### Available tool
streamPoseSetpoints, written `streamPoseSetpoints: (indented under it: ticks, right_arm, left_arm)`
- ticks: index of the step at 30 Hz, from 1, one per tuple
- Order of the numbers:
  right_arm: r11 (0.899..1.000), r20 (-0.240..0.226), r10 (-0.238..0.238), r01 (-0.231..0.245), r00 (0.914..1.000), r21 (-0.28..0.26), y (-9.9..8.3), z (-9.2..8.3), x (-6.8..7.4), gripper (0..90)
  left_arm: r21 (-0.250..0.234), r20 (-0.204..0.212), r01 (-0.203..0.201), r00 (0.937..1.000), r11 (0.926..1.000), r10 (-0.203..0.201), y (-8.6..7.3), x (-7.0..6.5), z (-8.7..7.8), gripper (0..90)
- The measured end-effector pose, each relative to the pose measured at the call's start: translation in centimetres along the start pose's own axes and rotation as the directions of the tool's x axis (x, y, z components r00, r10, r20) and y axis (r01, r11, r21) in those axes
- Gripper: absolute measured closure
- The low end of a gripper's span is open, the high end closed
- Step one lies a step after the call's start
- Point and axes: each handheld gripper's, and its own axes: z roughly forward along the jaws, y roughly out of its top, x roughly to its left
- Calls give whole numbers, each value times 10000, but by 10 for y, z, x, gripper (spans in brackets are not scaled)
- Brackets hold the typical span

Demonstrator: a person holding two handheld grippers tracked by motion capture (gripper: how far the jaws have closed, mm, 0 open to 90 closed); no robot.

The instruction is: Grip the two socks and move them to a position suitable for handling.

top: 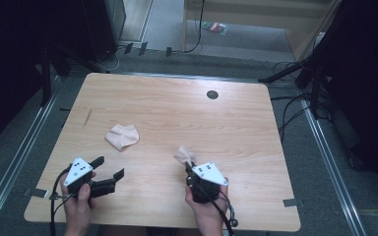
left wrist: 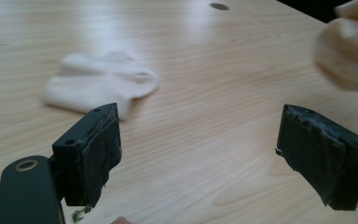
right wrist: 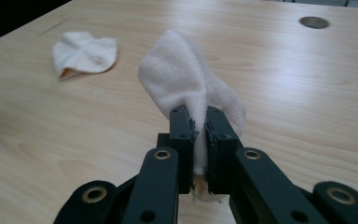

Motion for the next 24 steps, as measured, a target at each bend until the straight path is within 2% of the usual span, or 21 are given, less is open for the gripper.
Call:
streamPoseSetpoints:
  ticks: [1, 3, 4, 5, 6, 8, 9, 10, 11, 12, 14, 15, 16, 17, 18, 19, 20, 21, 23, 24]
  right_arm:
    - [10000, 0, 0, 0, 10000, 0, 0, 0, 0, 845]
    - [9999, -69, -128, 129, 9999, 87, -5, 3, 13, 845]
    - [9996, -84, -174, 176, 9998, 198, -12, 6, 23, 846]
    - [9996, -84, -174, 176, 9998, 198, -12, 6, 23, 846]
    - [9986, -77, -407, 410, 9991, 332, -19, 10, 33, 846]
    - [9984, -131, -360, 365, 9993, 433, -22, 11, 36, 845]
    - [9979, -300, -360, 375, 9989, 537, -24, 14, 39, 840]
    - [9976, -889, -130, 190, 9960, 673, -28, 16, 44, 744]
    - [9976, -889, -130, 190, 9960, 673, -28, 16, 44, 744]
    - [9972, -1439, -96, 202, 9895, 723, -28, 17, 46, 548]
    - [9990, -1639, 152, -80, 9864, 444, -24, 12, 40, 494]
    - [9990, -1639, 152, -80, 9864, 444, -24, 12, 40, 494]
    - [9986, -1562, 525, -533, 9863, -6, -17, 7, 28, 491]
    - [9986, -1562, 525, -533, 9863, -6, -17, 7, 28, 491]
    - [9964, -1556, 740, -793, 9850, -284, -13, 4, 16, 531]
    - [9964, -1556, 740, -793, 9850, -284, -13, 4, 16, 531]
    - [9982, -1797, 537, -579, 9823, -180, -12, 6, 9, 588]
    - [9982, -1797, 537, -579, 9823, -180, -12, 6, 9, 588]
    - [10000, -1782, 78, -86, 9840, -37, -14, 10, 9, 625]
    - [9988, -1938, -168, 253, 9809, 415, -18, 17, 12, 645]
  left_arm:
    - [0, 0, 0, 10000, 10000, 0, 0, 0, 0, 140]
    - [46, 377, -51, 9993, 10000, 49, 0, -10, 3, 140]
    - [94, 705, -107, 9975, 9999, 101, -1, -19, 6, 140]
    - [94, 705, -107, 9975, 9999, 101, -1, -19, 6, 140]
    - [106, 816, -143, 9966, 9998, 134, -1, -24, 8, 140]
    - [113, 1012, -161, 9948, 9998, 149, -1, -31, 10, 140]
    - [144, 1112, -198, 9936, 9997, 181, -2, -33, 11, 140]
    - [215, 1296, -217, 9914, 9995, 187, -3, -38, 13, 140]
    - [215, 1296, -217, 9914, 9995, 187, -3, -38, 13, 140]
    - [266, 1337, -249, 9908, 9993, 212, -5, -41, 15, 140]
    - [332, 1400, -225, 9900, 9992, 176, -7, -42, 16, 140]
    - [332, 1400, -225, 9900, 9992, 176, -7, -42, 16, 140]
    - [388, 1476, -156, 9890, 9991, 97, -8, -42, 17, 140]
    - [388, 1476, -156, 9890, 9991, 97, -8, -42, 17, 140]
    - [420, 1492, -100, 9888, 9991, 36, -9, -42, 18, 140]
    - [420, 1492, -100, 9888, 9991, 36, -9, -42, 18, 140]
    - [443, 1543, -73, 9880, 9990, 4, -9, -41, 18, 140]
    - [443, 1543, -73, 9880, 9990, 4, -9, -41, 18, 140]
    - [451, 1581, -53, 9874, 9990, -19, -9, -41, 19, 140]
    - [478, 1584, -47, 9874, 9988, -29, -10, -41, 20, 140]
